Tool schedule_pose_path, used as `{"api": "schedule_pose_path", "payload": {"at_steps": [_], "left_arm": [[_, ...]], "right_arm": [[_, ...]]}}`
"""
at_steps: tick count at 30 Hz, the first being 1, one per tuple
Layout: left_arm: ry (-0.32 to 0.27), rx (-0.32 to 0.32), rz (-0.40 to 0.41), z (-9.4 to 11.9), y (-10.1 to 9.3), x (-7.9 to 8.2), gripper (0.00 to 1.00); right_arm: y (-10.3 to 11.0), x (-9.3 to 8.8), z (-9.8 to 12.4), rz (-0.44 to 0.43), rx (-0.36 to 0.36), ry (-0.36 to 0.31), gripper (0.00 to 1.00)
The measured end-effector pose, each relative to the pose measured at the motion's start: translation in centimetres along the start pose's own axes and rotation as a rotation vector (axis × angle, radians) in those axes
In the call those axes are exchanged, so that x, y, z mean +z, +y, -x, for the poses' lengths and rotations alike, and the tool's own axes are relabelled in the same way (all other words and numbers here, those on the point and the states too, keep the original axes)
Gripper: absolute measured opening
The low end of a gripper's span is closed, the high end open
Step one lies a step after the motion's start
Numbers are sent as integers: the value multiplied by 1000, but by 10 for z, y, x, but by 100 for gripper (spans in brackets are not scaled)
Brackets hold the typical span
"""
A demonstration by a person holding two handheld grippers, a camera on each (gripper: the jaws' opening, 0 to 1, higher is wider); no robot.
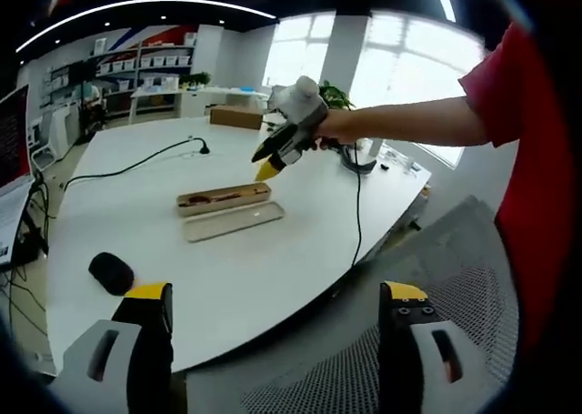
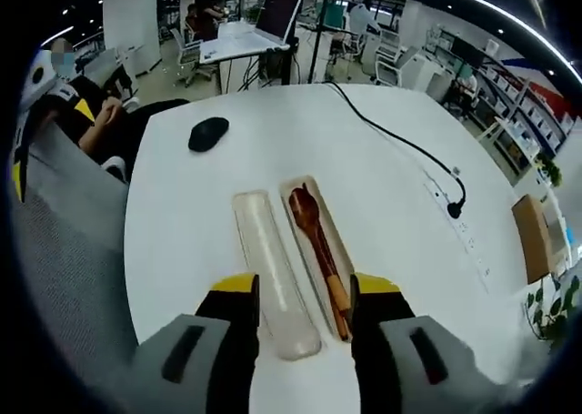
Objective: Arrange the utensils inside the cutlery case until each visible utensil rests in its matching compartment.
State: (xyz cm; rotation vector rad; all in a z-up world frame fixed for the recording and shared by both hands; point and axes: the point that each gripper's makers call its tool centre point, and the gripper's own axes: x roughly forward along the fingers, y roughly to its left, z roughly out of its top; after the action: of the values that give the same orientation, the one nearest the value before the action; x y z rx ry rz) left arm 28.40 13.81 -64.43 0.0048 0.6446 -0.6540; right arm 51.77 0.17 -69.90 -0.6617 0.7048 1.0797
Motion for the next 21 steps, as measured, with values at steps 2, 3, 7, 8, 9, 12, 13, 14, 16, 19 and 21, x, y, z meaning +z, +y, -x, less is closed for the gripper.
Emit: {"api": "schedule_pose_path", "payload": {"at_steps": [2, 3, 7, 8, 9, 12, 13, 14, 16, 19, 21], "left_arm": [[8, 13, -6, 0, 0, -2, 93], [13, 21, -5, 0, 0, -3, 93], [6, 27, -2, 1, -2, -4, 92], [11, 29, -1, 1, -2, -5, 91], [13, 30, 0, 1, -2, -5, 91], [2, 37, 6, 2, -2, -4, 91], [1, 39, 10, 2, -2, -4, 91], [-1, 41, 15, 2, -1, -4, 91], [-4, 53, 34, 2, 2, -4, 91], [9, 67, 112, 1, 7, -6, 89], [-27, 67, 150, 2, 10, -1, 89]], "right_arm": [[6, 2, 6, -19, -7, -32, 42], [8, 3, 9, -23, -11, -40, 42], [14, 4, 20, -47, -29, -81, 43], [15, 5, 22, -48, -32, -90, 43], [15, 6, 24, -52, -36, -103, 43], [19, 19, 35, -127, -37, -197, 49], [22, 23, 39, -145, -31, -225, 53], [25, 25, 44, -162, -32, -244, 55], [28, 25, 51, -192, -39, -261, 56], [31, 18, 53, -211, -56, -268, 55], [32, 11, 52, -235, -75, -259, 54]]}}
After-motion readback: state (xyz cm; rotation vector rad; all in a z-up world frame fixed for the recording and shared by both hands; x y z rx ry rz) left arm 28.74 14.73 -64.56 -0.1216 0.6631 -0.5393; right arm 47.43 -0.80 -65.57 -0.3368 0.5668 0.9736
